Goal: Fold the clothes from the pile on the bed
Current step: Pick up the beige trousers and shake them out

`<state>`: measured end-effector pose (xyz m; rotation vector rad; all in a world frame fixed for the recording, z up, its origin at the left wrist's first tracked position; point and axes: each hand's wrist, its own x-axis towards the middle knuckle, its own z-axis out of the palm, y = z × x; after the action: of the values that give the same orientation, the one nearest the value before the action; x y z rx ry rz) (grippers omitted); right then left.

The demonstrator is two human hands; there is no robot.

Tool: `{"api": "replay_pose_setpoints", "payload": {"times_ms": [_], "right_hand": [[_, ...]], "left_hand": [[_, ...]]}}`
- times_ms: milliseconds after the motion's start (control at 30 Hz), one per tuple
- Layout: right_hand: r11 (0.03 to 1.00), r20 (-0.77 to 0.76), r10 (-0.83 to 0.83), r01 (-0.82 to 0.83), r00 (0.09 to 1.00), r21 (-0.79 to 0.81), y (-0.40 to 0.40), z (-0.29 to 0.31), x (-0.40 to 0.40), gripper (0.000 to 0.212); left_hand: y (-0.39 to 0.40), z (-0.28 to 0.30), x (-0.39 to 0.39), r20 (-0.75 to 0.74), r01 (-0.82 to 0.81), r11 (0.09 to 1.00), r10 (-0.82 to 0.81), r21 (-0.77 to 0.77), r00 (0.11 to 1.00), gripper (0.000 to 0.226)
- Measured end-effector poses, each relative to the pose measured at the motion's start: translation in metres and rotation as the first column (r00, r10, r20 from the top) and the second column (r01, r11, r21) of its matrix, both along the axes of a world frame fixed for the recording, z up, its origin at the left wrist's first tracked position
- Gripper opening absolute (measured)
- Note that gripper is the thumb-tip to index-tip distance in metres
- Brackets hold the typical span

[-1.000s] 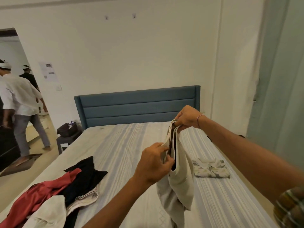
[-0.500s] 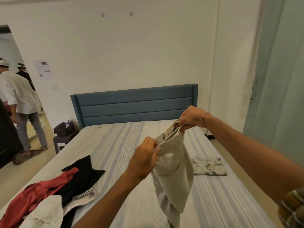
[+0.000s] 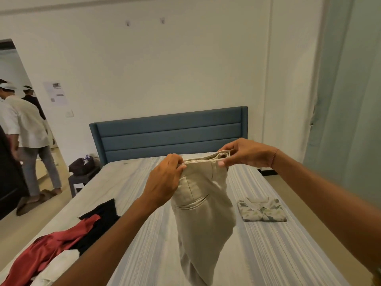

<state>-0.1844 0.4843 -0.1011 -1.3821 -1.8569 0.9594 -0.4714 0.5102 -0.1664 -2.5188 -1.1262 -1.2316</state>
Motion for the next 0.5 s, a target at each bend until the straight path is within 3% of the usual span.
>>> {"api": "replay_pose_setpoints", "payload": {"times_ms": [100, 200, 267, 400, 500], "right_hand": [[0.969, 0.226, 0.011, -0.067, 0.974, 0.239, -0.006, -0.011, -0.011, 0.05], [0.892, 0.276, -0.081, -0.053, 0.958, 0.448, -0.004, -0.016, -0.014, 0.026], [0.856, 0.305, -0.092, -0.081, 0.948, 0.511, -0.002, -0.016, -0.009, 0.022], [0.847, 0.121, -0.06, -0.014, 0.991, 0.531, -0.001, -0.023, -0.007, 0.03], [0.857, -0.016, -0.049, 0.05, 0.999, 0.512, -0.003, -0.026, -0.018, 0.038]], "left_hand": [[0.005, 0.003, -0.009, -0.026, 0.029, 0.995, -0.027, 0.093, 0.999, 0.039], [0.004, 0.009, -0.016, -0.044, 0.071, 0.986, -0.066, 0.153, 0.997, 0.04], [0.002, 0.011, -0.021, -0.07, 0.094, 0.977, -0.082, 0.191, 0.994, 0.044], [-0.003, 0.013, -0.025, -0.038, 0.087, 0.992, -0.084, 0.091, 0.996, 0.056], [-0.006, 0.025, -0.025, -0.018, -0.034, 0.999, 0.034, -0.002, 0.999, 0.05]]}}
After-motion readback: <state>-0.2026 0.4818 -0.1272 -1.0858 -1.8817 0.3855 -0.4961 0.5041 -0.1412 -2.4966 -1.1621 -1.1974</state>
